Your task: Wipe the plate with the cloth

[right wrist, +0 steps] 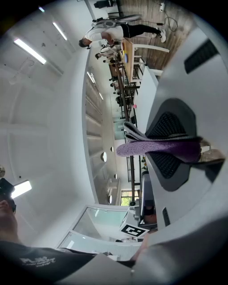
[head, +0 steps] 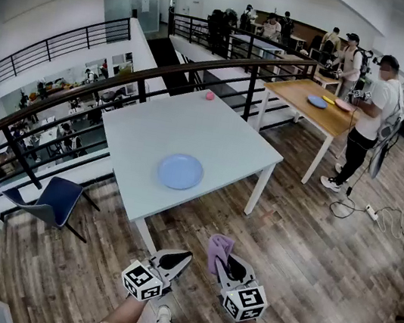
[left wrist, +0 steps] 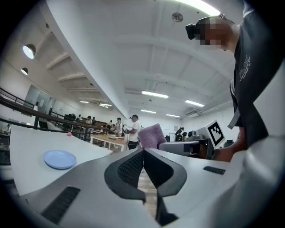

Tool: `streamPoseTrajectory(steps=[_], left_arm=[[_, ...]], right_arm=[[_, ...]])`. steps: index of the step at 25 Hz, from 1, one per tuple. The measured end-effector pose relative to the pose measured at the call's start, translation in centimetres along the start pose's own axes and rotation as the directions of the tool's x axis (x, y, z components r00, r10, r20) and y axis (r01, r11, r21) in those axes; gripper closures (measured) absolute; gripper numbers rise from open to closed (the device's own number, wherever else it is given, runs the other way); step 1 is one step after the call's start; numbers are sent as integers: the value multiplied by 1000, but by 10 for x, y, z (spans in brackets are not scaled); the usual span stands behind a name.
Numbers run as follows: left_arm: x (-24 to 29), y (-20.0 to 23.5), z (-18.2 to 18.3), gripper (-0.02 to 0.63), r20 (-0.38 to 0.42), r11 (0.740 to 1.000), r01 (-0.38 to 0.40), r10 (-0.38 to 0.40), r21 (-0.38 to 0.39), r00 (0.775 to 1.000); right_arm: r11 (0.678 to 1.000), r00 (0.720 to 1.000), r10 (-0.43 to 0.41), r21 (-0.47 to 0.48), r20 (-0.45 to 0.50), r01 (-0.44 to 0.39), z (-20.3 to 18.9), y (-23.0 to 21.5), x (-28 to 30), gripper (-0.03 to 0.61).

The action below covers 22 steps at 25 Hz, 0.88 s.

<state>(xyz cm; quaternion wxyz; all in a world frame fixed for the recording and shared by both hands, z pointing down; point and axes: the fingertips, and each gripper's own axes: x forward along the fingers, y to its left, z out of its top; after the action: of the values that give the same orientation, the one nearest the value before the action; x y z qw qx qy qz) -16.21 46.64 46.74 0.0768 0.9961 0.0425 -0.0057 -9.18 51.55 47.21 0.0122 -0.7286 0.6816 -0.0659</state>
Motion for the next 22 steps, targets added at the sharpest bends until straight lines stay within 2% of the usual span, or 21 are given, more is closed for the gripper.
streamPoseTrajectory(steps=[4,7,14,18,22], left_arm=[[-15,13,4,601,14,999,-34,34,-9,999],[-25,22,11,601,48,999,-40,41,-15,998],[-40,55,19,601,67,997,-72,73,-19,995],[-50,70,24,601,77,998,-66,68,-25,995],[-67,94,30,601,85,997,-76,77,-19,993]], right_arm=[[1000,1000,-1,-25,-17,0,-5,11,4,482],[1000,999,-7,-8,-36,7,-9,17,13,482],[1000,1000,13,-25,-20,-13,2,37,41,482],[1000,1000,1,9,-3,-1,5,39,55,480],[1000,999,-23,-3,25,23,14,50,77,480]])
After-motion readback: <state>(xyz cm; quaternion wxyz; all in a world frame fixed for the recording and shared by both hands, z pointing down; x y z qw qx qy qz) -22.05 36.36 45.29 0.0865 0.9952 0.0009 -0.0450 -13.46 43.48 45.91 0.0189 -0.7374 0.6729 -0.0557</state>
